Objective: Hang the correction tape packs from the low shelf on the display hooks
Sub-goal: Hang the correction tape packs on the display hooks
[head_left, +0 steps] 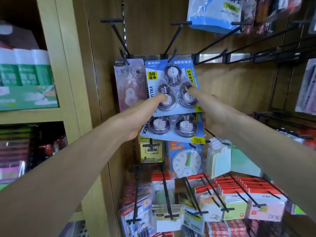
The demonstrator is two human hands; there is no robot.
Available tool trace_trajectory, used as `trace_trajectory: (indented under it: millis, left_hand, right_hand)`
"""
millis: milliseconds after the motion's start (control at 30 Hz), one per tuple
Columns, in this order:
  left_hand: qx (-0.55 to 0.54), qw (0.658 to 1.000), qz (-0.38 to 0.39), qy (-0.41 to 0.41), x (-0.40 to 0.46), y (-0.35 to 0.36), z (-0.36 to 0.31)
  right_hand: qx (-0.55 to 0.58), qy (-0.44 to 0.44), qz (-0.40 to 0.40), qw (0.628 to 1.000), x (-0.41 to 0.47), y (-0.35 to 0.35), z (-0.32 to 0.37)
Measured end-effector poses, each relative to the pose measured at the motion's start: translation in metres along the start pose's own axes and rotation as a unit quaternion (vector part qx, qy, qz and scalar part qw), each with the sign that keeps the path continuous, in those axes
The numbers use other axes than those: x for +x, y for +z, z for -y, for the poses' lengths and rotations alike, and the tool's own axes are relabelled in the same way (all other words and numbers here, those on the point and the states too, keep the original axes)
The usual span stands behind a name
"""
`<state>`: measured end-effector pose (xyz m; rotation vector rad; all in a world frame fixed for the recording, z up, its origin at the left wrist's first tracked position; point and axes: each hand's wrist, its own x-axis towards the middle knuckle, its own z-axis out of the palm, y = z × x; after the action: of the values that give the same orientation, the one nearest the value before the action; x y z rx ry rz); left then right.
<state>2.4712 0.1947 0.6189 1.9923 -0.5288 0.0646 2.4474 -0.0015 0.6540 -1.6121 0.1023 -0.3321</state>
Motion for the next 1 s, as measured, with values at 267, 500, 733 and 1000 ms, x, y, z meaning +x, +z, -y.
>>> trace_trajectory:
  millis: [267,500,733,1000]
  left_hand:
    - [-0.078,0.986,-0.072,-0.129,-0.001,0.007,-0.047]
    - [-0.150,0.970,-0.083,-0.171,0.012,0.010,-0.035]
    - [-0.169,0.961,-0.043,-0.213,-0.006,0.003,-0.033]
    - [-0.145,0.969,0.028,-0.199,-0.037,0.001,-0.047]
  right_hand:
    - [0.012,0.012,0.073,0.997,0.002,0.010,0.009]
    - [0.017,0.061,0.073,0.995,0.005,0.009,-0.002]
    - [0.016,0.128,0.110,0.986,-0.008,-0.008,-0.004]
    - [0.013,0.130,0.153,0.979,-0.032,-0.021,-0.008]
